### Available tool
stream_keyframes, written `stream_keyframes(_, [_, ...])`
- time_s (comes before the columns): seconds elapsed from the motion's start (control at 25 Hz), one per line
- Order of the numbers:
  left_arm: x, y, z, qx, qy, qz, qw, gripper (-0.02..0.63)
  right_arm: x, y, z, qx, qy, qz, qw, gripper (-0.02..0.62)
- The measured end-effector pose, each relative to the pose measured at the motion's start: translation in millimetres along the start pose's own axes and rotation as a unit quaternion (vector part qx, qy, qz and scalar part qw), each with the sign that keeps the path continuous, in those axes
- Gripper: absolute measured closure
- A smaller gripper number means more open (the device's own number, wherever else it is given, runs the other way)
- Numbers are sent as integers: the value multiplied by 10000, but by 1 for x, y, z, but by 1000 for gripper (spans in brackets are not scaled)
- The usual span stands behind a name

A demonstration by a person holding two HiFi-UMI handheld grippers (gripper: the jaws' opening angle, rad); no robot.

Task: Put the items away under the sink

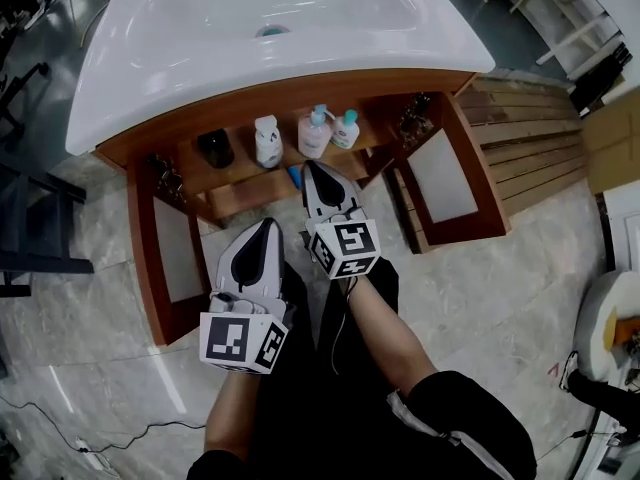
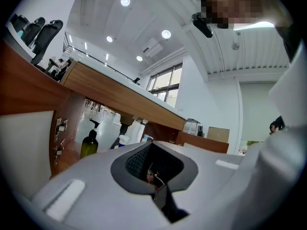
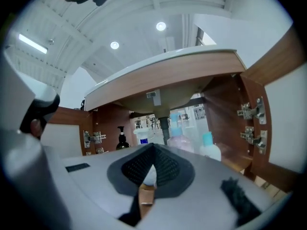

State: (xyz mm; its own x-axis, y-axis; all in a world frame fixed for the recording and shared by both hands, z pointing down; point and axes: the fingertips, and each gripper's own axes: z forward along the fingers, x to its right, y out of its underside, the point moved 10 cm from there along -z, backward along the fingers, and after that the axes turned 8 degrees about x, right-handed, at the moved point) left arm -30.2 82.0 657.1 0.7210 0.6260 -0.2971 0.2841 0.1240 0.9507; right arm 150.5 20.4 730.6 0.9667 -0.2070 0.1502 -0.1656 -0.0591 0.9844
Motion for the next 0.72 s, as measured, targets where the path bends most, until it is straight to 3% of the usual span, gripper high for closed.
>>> stream_keyframes(0.48, [17, -58, 25, -758, -312, -271, 9963, 601, -8, -61, -14, -1062, 201, 468, 9930, 580])
stream_keyframes(0.72, [30, -89, 27, -1058, -155, -669, 9920, 601, -21, -100, -19, -1574, 224, 514, 9859, 580])
